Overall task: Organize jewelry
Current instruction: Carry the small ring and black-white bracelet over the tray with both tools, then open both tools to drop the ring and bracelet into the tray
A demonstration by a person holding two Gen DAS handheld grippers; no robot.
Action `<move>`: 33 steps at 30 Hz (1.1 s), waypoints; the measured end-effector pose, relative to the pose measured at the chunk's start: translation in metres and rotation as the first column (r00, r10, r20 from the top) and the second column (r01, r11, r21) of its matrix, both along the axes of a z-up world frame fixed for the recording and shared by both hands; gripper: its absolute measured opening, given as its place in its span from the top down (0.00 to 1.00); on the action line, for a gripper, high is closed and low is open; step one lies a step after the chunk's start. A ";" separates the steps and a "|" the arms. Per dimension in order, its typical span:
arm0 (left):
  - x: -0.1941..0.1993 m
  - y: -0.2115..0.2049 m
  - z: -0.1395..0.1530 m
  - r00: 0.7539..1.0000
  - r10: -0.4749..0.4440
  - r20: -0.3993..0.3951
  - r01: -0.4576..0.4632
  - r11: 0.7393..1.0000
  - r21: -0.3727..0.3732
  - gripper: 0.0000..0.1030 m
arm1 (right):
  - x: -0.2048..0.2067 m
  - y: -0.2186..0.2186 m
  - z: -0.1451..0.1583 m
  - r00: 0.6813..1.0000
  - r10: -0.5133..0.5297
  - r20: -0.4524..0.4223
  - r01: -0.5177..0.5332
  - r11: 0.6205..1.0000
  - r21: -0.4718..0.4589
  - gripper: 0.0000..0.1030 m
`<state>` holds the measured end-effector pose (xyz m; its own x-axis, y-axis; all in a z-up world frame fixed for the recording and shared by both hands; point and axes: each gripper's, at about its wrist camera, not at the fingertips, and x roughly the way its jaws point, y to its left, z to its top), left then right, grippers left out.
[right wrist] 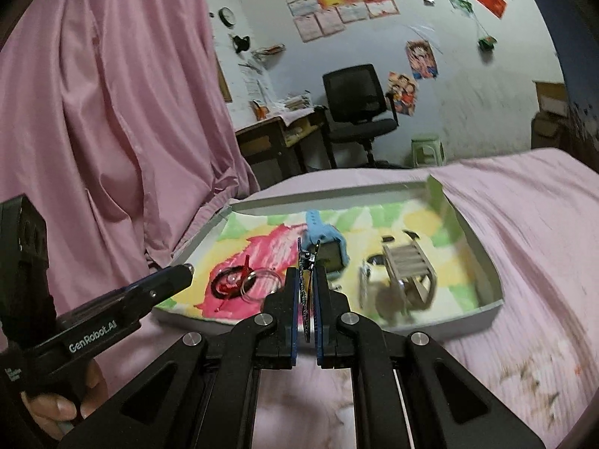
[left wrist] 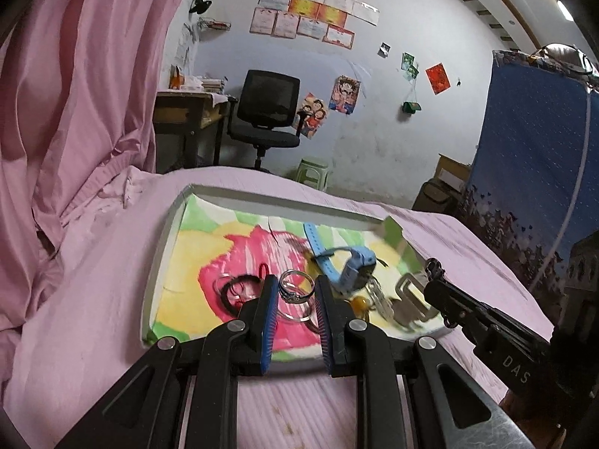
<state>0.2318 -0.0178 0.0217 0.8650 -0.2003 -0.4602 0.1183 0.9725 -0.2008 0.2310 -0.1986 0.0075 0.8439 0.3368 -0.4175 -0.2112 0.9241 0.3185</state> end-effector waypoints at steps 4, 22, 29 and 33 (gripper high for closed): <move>0.005 0.001 0.003 1.000 0.018 0.025 -0.018 1.000 0.018 0.82 | 0.001 0.003 0.005 1.000 -0.003 0.028 0.004 1.000 -0.012 0.94; 0.051 0.008 -0.025 0.971 0.005 -0.240 0.000 1.000 0.023 0.81 | 0.036 0.018 -0.008 0.996 0.001 -0.089 -0.007 0.998 -0.069 0.93; 0.049 0.007 -0.027 0.965 -0.009 -0.261 0.015 1.000 0.020 0.81 | 0.042 0.015 -0.017 0.986 0.000 -0.164 -0.009 0.998 -0.055 0.93; 0.046 0.006 -0.025 0.967 -0.019 -0.256 0.024 1.000 0.018 0.78 | 0.044 0.015 -0.021 0.982 0.004 -0.189 -0.014 0.999 -0.053 0.93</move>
